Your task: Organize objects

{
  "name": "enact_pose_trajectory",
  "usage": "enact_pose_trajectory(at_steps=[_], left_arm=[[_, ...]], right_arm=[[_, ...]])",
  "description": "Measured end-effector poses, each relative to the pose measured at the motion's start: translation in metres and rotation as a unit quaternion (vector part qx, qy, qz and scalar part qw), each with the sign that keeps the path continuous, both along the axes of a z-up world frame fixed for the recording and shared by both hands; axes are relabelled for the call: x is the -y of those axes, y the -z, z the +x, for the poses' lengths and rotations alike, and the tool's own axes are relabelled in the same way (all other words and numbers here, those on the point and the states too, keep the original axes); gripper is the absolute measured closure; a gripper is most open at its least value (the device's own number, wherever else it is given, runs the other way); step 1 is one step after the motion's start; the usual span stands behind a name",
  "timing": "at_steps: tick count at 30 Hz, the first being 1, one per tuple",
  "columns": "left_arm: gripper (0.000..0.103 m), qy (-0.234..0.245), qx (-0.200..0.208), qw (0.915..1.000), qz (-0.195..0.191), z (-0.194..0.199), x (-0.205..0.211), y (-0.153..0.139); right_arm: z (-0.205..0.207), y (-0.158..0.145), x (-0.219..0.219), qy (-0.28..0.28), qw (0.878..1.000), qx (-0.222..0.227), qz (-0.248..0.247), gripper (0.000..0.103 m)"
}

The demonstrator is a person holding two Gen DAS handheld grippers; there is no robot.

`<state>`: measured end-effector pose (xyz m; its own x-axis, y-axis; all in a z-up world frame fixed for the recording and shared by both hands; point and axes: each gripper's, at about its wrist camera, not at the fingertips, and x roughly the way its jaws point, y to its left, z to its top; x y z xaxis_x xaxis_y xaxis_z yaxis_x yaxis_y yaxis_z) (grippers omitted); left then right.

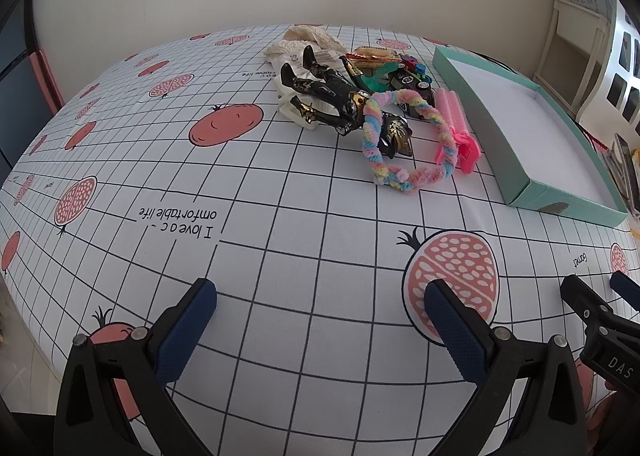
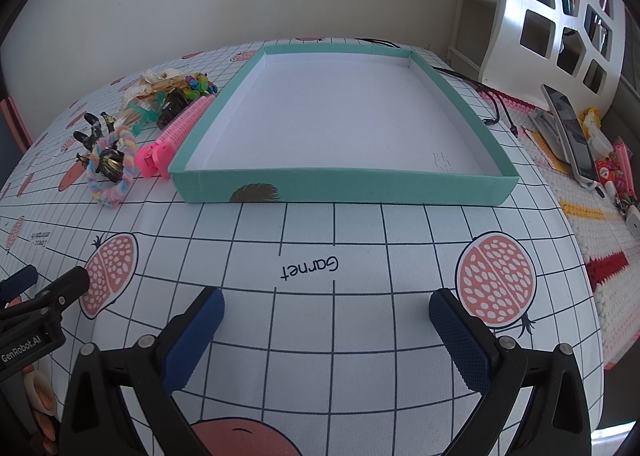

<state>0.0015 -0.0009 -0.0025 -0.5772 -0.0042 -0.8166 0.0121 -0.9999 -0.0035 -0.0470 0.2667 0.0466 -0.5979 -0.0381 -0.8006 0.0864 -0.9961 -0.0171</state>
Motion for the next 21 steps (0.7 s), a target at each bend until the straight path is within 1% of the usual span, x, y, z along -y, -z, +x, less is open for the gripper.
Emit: enact_pose_trajectory(at_steps=[8, 12, 14, 16, 19, 21], left_arm=[[0.0, -0.001, -0.003, 1.0, 0.0, -0.001, 0.0, 0.0], [0.0, 0.0, 0.002, 1.0, 0.001, -0.002, 0.001, -0.002], [0.0, 0.001, 0.007, 1.0, 0.006, -0.004, 0.002, -0.003], [0.0, -0.001, 0.002, 0.9999, 0.014, -0.004, 0.003, -0.007], [0.0, -0.003, -0.002, 0.9997, 0.023, -0.008, 0.006, -0.017], [0.0, -0.003, 0.004, 0.9995, 0.03, -0.014, 0.008, -0.026]], right_arm=[[0.0, 0.0, 0.0, 0.001, 1.0, 0.0, -0.001, 0.0], [-0.001, -0.001, -0.001, 0.002, 1.0, 0.007, -0.002, 0.0], [-0.003, -0.002, -0.001, 0.002, 1.0, 0.013, -0.001, 0.0], [-0.004, -0.003, 0.0, -0.001, 1.0, 0.019, -0.005, 0.0], [-0.005, -0.013, 0.003, -0.008, 1.0, 0.017, -0.023, 0.001], [-0.007, -0.026, 0.007, -0.014, 0.999, 0.008, -0.028, 0.001]])
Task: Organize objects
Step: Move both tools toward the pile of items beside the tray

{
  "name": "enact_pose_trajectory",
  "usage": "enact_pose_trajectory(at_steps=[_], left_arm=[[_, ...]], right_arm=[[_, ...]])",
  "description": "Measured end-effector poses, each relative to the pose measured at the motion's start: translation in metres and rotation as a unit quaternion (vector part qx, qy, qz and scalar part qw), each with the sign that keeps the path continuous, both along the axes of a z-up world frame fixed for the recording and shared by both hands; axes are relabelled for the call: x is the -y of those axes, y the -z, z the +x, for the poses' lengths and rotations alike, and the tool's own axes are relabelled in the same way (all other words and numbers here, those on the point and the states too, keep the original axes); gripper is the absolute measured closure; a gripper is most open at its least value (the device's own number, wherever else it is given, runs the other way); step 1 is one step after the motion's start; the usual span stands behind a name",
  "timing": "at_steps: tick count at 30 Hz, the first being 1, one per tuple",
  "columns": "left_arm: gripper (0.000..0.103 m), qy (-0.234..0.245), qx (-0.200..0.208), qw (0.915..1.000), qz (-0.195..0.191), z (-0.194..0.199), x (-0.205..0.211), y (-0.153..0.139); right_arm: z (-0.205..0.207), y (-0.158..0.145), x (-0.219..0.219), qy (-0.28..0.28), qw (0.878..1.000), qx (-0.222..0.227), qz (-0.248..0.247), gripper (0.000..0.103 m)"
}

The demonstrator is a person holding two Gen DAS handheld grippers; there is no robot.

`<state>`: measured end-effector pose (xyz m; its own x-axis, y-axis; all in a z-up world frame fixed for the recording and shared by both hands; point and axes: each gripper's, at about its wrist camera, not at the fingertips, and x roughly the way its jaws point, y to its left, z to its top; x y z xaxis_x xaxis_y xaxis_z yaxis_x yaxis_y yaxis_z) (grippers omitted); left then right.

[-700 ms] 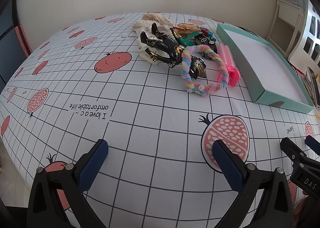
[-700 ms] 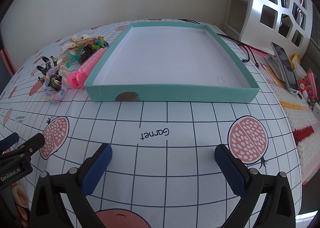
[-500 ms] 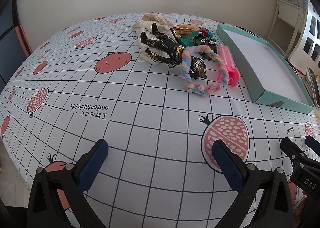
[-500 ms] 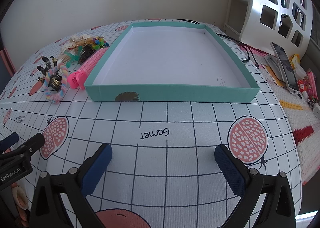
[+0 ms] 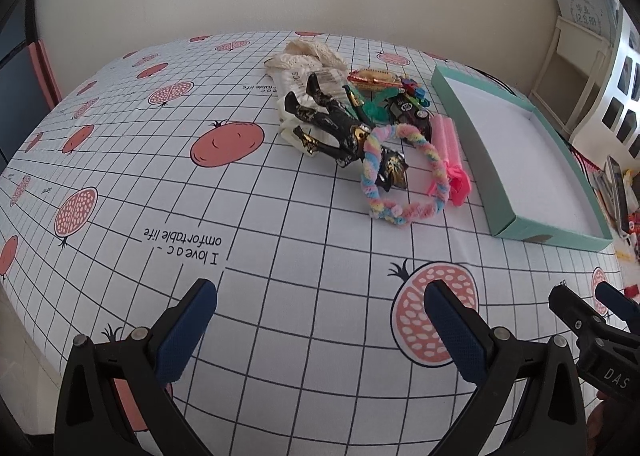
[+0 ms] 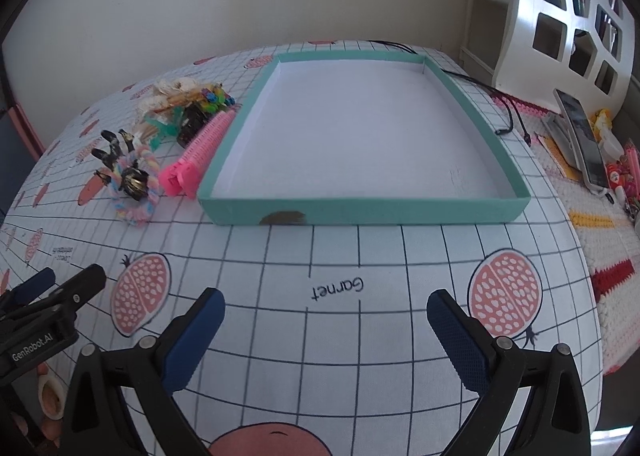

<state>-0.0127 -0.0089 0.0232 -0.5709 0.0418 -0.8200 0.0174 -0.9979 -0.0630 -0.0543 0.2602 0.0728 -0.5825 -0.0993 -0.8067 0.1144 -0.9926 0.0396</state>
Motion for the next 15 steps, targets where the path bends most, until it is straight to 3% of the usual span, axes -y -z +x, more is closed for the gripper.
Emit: enact_pose_trajectory(at_steps=[5, 9, 15], left_arm=[[0.0, 0.0, 0.006, 1.0, 0.0, -0.021, 0.009, -0.033], [0.0, -0.007, 0.022, 0.9995, 0.024, -0.046, 0.024, -0.063], [0.0, -0.003, 0.041, 0.9989, 0.024, -0.075, 0.034, -0.086]], right_arm=[[-0.012, -0.041, 0.013, -0.02, 0.999, -0.012, -0.023, 0.001], [-0.027, -0.073, 0.03, -0.043, 0.999, -0.018, -0.014, 0.001], [-0.059, -0.099, 0.051, -0.055, 0.998, 0.015, -0.024, 0.005]])
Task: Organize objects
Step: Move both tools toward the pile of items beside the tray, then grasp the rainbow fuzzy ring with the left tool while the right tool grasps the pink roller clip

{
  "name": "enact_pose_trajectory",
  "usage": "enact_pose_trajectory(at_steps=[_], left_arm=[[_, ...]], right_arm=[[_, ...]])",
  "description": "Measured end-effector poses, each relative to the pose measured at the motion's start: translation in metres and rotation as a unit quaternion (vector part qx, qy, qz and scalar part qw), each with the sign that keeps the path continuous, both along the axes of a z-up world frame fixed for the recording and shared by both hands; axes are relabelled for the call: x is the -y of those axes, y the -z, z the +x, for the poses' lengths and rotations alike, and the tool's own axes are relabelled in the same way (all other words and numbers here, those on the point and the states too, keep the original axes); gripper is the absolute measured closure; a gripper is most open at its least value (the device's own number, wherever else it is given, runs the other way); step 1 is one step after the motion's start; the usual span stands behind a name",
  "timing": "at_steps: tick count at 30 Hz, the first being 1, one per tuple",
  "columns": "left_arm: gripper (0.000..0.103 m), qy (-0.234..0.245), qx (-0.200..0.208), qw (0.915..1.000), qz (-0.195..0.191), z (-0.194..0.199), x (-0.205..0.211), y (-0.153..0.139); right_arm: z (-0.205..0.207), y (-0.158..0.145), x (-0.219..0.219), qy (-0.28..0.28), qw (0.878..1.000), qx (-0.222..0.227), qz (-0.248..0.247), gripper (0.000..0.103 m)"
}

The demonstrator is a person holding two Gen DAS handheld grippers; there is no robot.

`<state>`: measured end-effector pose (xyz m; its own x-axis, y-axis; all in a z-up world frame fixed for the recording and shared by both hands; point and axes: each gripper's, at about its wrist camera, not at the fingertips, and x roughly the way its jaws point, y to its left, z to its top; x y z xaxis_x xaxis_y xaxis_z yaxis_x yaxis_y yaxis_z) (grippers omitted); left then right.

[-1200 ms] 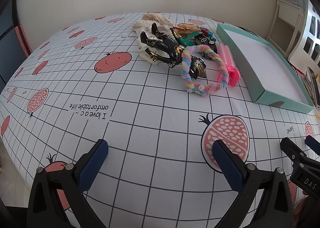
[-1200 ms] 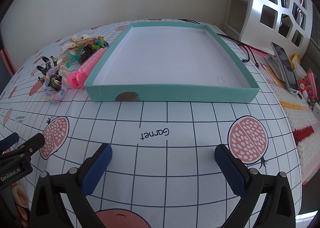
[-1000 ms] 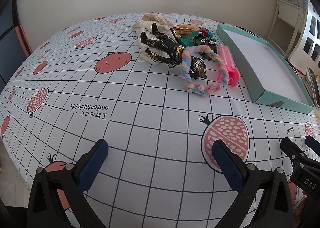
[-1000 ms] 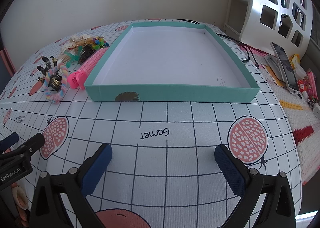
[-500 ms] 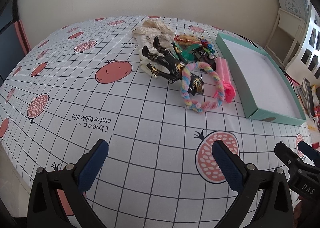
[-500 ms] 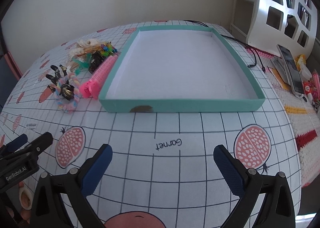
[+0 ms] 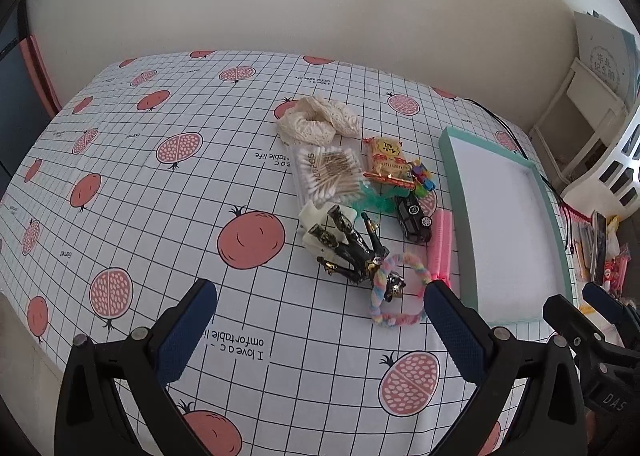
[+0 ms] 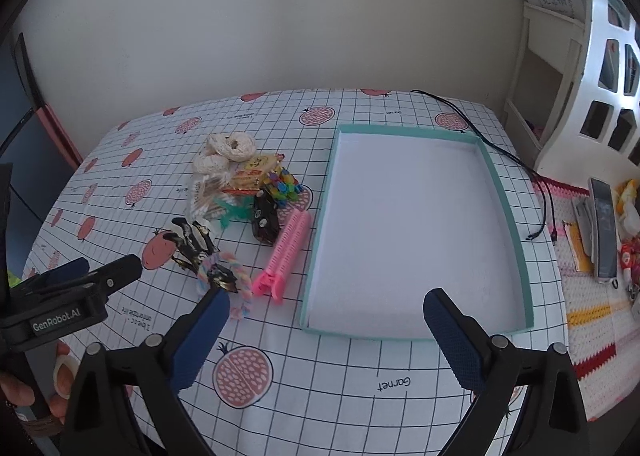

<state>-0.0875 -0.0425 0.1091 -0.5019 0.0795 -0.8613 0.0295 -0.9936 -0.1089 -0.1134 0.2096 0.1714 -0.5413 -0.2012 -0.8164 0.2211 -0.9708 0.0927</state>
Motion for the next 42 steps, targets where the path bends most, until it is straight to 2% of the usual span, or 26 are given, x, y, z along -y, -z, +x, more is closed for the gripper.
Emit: enact_pose_trajectory(at_steps=[4, 8, 12, 16, 20, 25, 29, 36, 39, 42], left_arm=[[0.0, -0.008, 0.022, 0.9995, 0.02, -0.017, 0.004, -0.007], [0.0, -0.035, 0.055, 0.9969, 0.043, -0.036, 0.005, -0.001], [0.0, -0.039, 0.066, 0.996, 0.045, -0.048, 0.0, 0.012], [0.0, -0.043, 0.09, 0.9941, 0.043, -0.06, -0.005, 0.026], [0.001, -0.029, 0.105, 0.9933, 0.04, -0.06, -0.009, 0.039], [0.002, -0.039, 0.12, 0.9911, 0.043, -0.052, -0.001, 0.049], [0.002, -0.04, 0.13, 0.9902, 0.032, -0.047, 0.001, 0.056], [0.005, -0.048, 0.153, 0.9857, 0.051, -0.042, 0.005, 0.067], [0.005, -0.041, 0.153, 0.9859, 0.055, -0.04, 0.0, 0.066], [0.005, -0.032, 0.144, 0.9882, 0.042, -0.039, -0.007, 0.062]], right_arm=[[-0.021, -0.008, 0.014, -0.003, 1.0, 0.018, -0.004, 0.008], [-0.04, -0.012, 0.026, -0.006, 1.0, 0.028, -0.01, 0.01], [-0.055, -0.009, 0.033, -0.009, 0.999, 0.035, -0.006, 0.014], [-0.071, 0.005, 0.035, -0.004, 0.998, 0.054, -0.03, 0.018], [-0.08, 0.021, 0.033, 0.002, 0.996, 0.075, -0.04, 0.022], [-0.086, 0.034, 0.031, 0.01, 0.993, 0.094, -0.064, 0.027], [-0.087, 0.04, 0.04, -0.002, 0.993, 0.1, -0.061, 0.03], [-0.086, 0.053, 0.05, -0.019, 0.991, 0.119, -0.057, 0.036], [-0.086, 0.059, 0.052, -0.02, 0.99, 0.127, -0.056, 0.037], [-0.087, 0.064, 0.053, -0.024, 0.989, 0.136, -0.059, 0.041]])
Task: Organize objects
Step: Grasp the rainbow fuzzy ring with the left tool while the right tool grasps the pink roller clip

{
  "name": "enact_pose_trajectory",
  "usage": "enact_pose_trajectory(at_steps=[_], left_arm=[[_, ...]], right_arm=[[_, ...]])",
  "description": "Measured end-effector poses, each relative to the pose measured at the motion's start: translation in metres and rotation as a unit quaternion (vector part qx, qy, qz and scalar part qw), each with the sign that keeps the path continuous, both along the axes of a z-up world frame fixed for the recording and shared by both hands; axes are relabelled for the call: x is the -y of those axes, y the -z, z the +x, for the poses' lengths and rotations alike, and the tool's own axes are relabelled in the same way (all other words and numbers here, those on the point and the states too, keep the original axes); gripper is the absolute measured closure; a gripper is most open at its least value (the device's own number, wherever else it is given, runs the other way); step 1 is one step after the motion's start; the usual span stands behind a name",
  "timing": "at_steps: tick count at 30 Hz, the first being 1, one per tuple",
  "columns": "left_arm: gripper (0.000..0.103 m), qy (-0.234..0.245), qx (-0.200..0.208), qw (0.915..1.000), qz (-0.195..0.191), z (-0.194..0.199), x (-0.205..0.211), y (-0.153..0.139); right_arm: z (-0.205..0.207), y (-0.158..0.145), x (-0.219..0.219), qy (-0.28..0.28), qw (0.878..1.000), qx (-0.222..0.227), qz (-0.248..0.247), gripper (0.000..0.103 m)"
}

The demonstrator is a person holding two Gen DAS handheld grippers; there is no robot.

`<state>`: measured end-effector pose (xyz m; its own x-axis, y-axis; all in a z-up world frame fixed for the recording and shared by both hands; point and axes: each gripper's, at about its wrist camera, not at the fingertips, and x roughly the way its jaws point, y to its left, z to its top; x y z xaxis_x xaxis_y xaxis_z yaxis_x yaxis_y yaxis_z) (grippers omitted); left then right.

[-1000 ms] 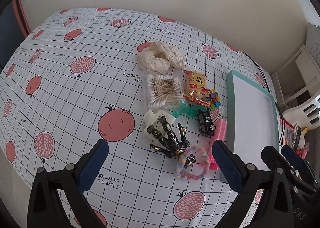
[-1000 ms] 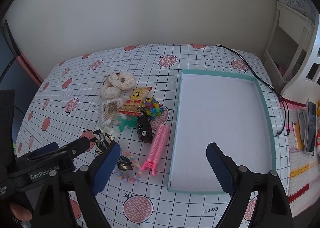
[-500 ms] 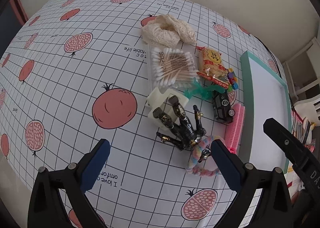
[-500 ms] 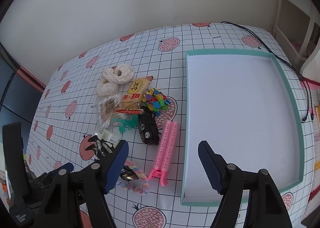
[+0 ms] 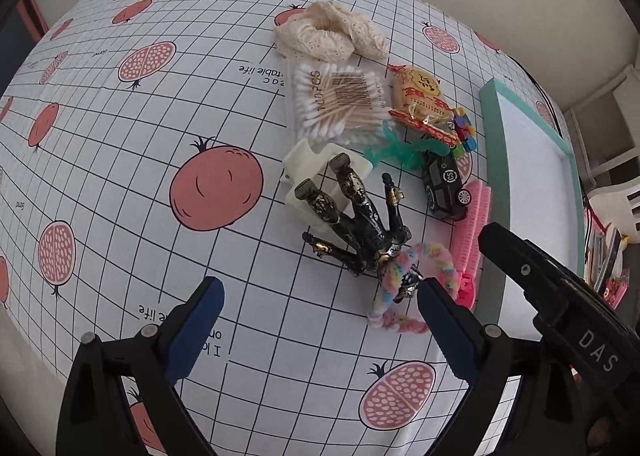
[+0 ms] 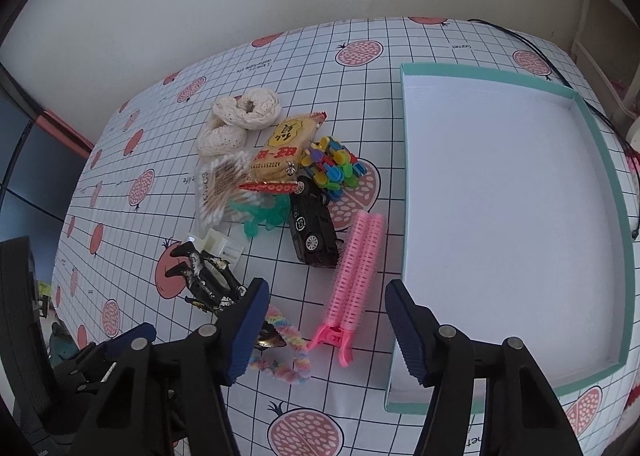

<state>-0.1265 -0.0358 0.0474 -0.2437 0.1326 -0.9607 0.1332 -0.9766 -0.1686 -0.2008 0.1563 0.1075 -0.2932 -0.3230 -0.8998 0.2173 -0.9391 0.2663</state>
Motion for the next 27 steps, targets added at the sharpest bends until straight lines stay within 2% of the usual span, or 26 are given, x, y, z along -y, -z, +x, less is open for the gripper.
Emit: enact_pose_trajectory(at_steps=[3, 7, 14, 16, 27], left_arm=[[0.006, 0.007, 0.004, 1.0, 0.002, 0.001, -0.005, 0.002], [0.017, 0.012, 0.012, 0.9998, 0.006, 0.001, -0.01, 0.005], [0.018, 0.022, 0.015, 0.9996, -0.001, 0.002, -0.017, 0.008], [0.027, 0.026, 0.017, 0.9995, 0.0, 0.003, -0.014, 0.009], [0.032, 0.035, 0.028, 0.999, 0.003, 0.006, -0.013, 0.015]], right_arm=[[-0.001, 0.005, 0.0, 0.001, 1.0, 0.011, -0.004, 0.045], [-0.002, 0.01, 0.001, 0.003, 1.0, 0.019, 0.0, 0.046], [-0.004, 0.019, 0.006, 0.003, 0.999, 0.03, 0.01, 0.049], [-0.004, 0.022, 0.007, 0.003, 0.999, 0.033, 0.012, 0.049], [-0.006, 0.033, 0.015, -0.007, 0.999, 0.04, 0.032, 0.052]])
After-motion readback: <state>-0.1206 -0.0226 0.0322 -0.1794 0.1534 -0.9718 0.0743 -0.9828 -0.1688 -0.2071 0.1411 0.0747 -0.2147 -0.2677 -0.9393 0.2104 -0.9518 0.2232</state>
